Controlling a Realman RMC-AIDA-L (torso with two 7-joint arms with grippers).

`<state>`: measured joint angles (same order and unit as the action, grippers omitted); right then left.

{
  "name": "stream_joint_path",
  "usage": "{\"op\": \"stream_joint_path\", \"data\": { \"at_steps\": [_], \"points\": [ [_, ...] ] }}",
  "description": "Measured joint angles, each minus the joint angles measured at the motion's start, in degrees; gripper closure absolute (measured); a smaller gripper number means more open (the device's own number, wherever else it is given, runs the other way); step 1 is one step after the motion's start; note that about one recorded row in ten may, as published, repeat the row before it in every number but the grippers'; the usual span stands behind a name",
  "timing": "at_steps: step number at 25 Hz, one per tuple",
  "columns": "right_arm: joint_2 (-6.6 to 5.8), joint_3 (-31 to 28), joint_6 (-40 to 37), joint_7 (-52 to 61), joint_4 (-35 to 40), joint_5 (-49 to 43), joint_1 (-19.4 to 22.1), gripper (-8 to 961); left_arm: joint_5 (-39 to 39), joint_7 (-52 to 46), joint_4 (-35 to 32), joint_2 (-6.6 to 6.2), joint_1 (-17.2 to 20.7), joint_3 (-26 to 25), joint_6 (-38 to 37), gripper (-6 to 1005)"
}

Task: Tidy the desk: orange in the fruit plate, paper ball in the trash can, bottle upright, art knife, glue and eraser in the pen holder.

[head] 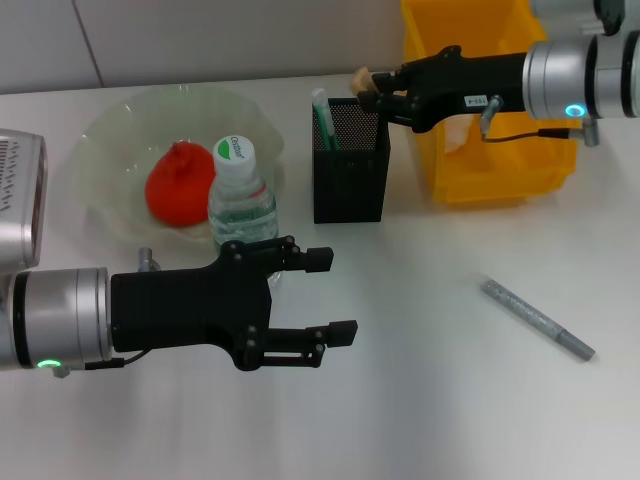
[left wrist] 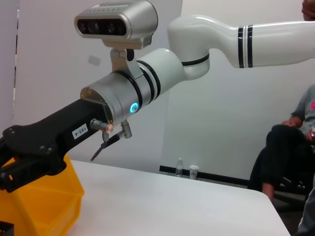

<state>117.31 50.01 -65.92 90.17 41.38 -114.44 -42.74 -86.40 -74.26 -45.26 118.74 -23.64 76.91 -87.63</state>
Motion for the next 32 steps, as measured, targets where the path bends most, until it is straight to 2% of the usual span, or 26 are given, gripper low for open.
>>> {"op": "stream_joint_path", "data": {
  "at_steps": [11,19,24,32],
  "points": [
    [-0.15,0.1,2.4,0.1,-2.8,-1.8,-2.0,715,0.0,0.6,0.8,0.00,-0.1,0.0,-0.1,197],
    [0.56,1.7,2.0,0.6,-1.8,-3.7,-2.1,715,0.0,0.6,1.1,0.00,-0.1,-0.2,-0.3,197],
    [1.12,2.0,1.8,0.7,1.1,-3.5,-1.0,626,0.0,0.6,1.1,0.00,0.0,-0.2,-0.3,197],
    [1.21,1.8,1.7,0.5,2.0,-2.8,-0.6,460,0.0,0.7,1.2,0.00,0.0,-0.2,0.0,197]
  ]
}}
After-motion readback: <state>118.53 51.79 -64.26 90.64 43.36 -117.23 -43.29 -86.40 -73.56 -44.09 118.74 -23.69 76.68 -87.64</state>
